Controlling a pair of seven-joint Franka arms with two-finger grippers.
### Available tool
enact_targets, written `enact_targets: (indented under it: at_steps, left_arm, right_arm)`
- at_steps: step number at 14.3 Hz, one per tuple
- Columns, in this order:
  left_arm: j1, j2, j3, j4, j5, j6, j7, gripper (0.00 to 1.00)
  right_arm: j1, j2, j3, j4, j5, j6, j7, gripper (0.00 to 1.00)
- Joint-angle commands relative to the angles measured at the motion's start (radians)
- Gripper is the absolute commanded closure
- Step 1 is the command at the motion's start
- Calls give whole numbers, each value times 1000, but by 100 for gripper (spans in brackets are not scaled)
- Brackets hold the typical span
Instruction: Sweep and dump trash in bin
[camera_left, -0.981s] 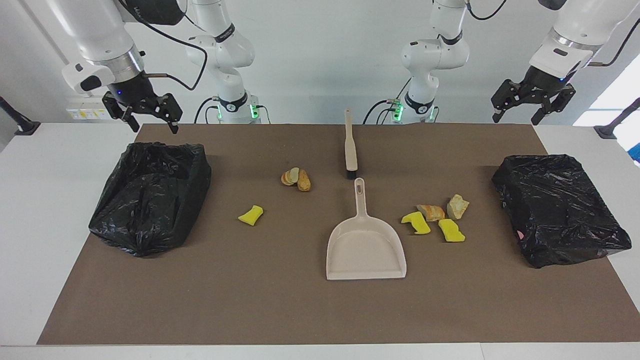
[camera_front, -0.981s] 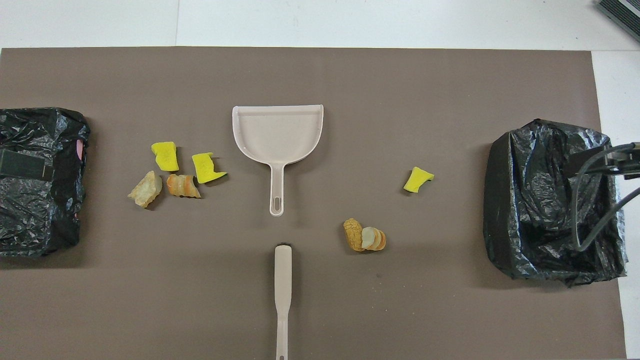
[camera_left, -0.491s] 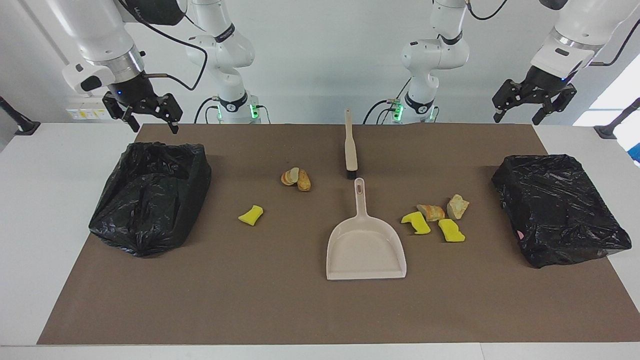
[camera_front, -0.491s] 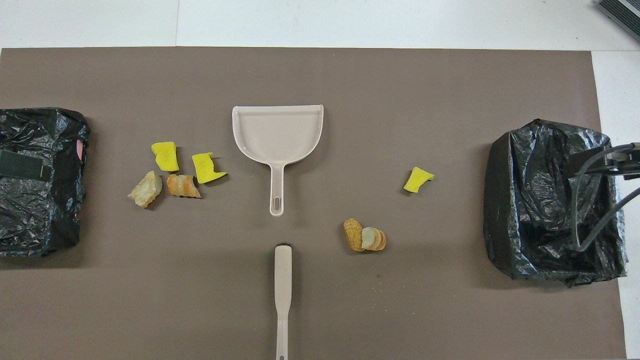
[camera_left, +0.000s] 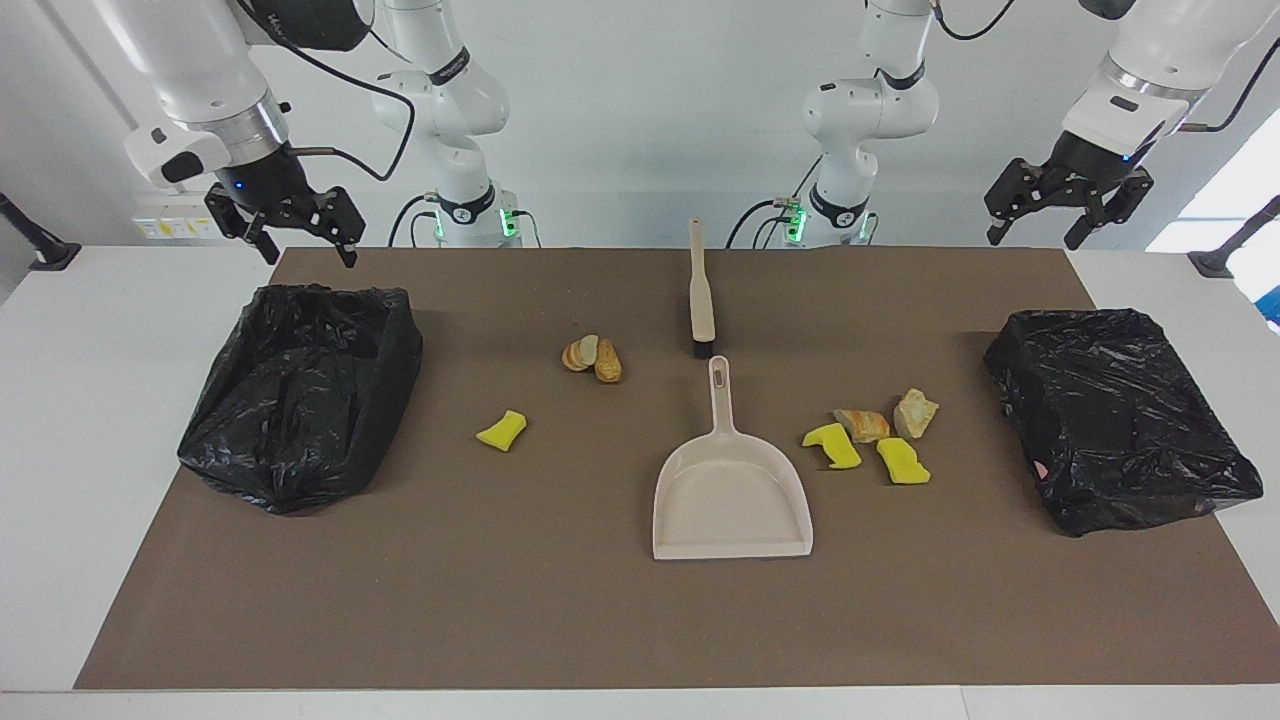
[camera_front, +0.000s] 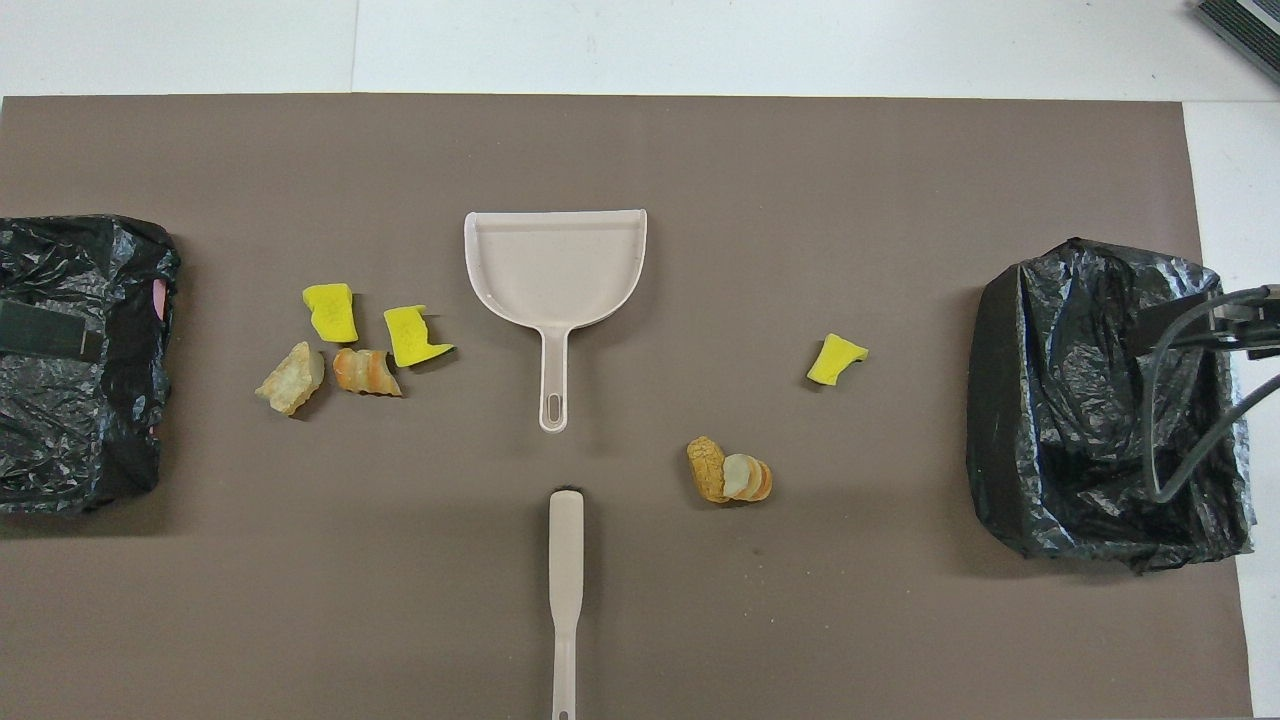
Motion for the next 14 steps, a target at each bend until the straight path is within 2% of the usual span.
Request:
enact_targets:
  at_steps: [1, 12, 14]
  left_arm:
    - [6, -23, -2, -22, -6, -8, 0, 0]
    - [-6, -25, -2, -24, -8, -17, -3, 0]
    - [-11, -43, -7, -50, -8, -15, -4, 0]
  right_arm:
    - [-10, -4, 5, -4, 5, 3, -6, 0]
    - [-8, -13, 9, -15, -6, -36, -9, 0]
    - [-10, -13, 9, -15, -6, -37, -11, 0]
